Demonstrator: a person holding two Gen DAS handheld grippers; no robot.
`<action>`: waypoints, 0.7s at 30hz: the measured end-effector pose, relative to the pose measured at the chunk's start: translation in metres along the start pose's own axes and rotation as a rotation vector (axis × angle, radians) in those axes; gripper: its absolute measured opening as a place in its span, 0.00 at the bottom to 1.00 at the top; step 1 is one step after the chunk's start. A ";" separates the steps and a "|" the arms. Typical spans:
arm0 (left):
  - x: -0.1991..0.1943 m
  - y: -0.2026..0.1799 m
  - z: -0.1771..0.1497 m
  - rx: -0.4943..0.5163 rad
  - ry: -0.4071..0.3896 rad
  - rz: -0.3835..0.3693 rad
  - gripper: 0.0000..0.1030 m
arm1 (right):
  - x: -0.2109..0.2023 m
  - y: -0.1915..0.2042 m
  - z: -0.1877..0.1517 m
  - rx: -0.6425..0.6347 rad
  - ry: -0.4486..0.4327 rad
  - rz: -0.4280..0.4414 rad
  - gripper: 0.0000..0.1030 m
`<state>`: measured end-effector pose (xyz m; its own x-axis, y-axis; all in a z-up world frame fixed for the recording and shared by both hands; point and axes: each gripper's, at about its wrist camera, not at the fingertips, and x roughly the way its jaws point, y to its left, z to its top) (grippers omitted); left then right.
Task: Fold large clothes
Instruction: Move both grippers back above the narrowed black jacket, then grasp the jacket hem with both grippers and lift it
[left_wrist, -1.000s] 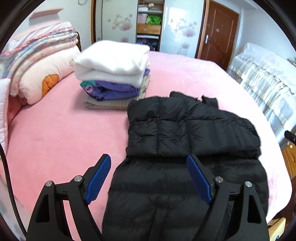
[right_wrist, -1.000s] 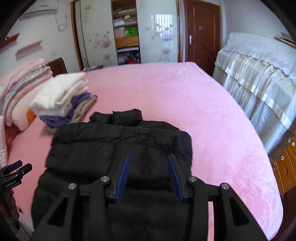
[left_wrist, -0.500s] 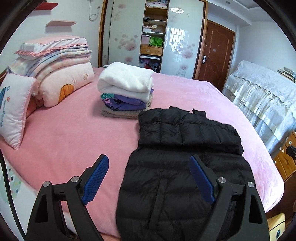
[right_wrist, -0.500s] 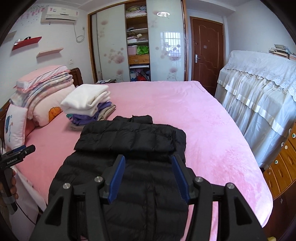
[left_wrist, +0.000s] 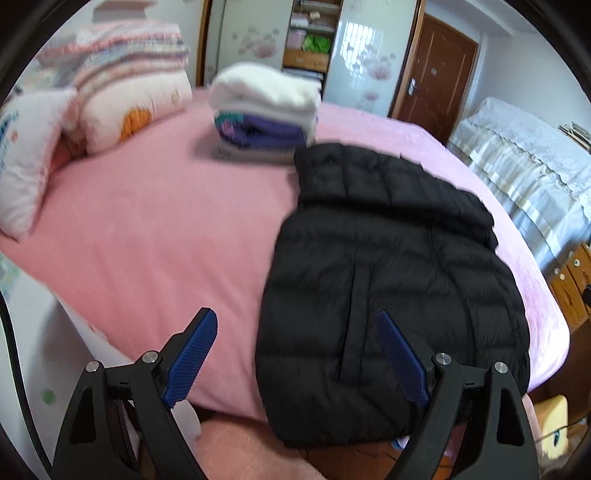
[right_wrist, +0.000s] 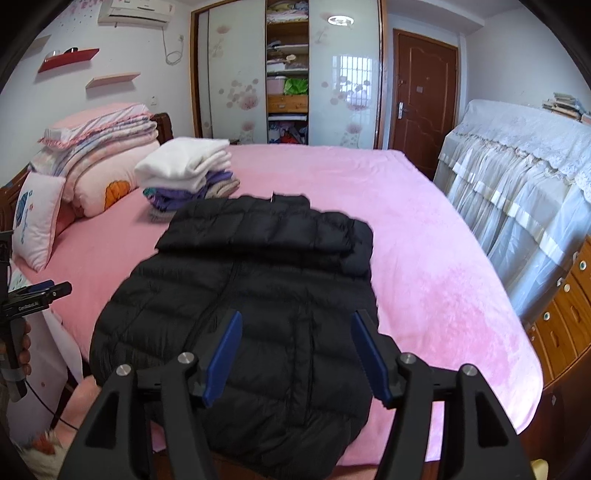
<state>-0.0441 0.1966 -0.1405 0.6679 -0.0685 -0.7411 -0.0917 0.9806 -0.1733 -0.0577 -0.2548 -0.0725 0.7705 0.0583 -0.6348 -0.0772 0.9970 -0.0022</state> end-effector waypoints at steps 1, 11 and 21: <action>0.007 0.006 -0.008 -0.008 0.020 -0.002 0.85 | 0.004 -0.001 -0.007 0.002 0.015 0.001 0.61; 0.049 0.045 -0.059 -0.091 0.154 -0.057 0.85 | 0.028 -0.022 -0.056 0.046 0.139 -0.001 0.61; 0.073 0.031 -0.071 -0.011 0.204 -0.134 0.85 | 0.052 -0.044 -0.093 0.101 0.261 0.010 0.61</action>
<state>-0.0507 0.2085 -0.2465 0.5115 -0.2348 -0.8266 -0.0212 0.9582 -0.2853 -0.0732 -0.3008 -0.1769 0.5796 0.0666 -0.8122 -0.0105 0.9972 0.0743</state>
